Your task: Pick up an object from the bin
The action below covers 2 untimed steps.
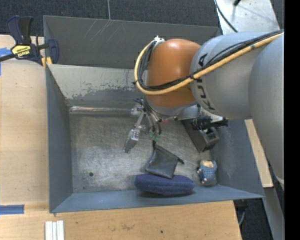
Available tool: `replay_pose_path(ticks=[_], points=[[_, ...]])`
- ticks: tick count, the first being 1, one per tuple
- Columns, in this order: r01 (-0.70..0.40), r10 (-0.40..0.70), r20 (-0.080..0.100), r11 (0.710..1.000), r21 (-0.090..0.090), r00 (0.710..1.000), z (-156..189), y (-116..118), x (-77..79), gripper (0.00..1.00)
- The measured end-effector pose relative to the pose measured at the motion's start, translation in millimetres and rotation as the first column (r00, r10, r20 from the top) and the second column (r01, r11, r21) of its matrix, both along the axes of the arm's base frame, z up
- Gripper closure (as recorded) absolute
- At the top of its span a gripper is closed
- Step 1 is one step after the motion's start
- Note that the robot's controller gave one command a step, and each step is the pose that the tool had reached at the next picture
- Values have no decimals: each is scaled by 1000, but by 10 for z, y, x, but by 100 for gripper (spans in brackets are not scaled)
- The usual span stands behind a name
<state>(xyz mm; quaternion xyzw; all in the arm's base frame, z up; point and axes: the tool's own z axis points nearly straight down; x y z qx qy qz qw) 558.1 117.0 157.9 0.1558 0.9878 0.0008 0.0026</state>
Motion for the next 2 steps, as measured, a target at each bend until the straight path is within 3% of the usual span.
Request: replay_pose_path(ticks=[1, 2], points=[[-63, 63, 1, 998, 0, 998, -838, -579, 79, 0], [-125, 125, -5, 992, -4, 992, -569, -1131, -239, 0]])
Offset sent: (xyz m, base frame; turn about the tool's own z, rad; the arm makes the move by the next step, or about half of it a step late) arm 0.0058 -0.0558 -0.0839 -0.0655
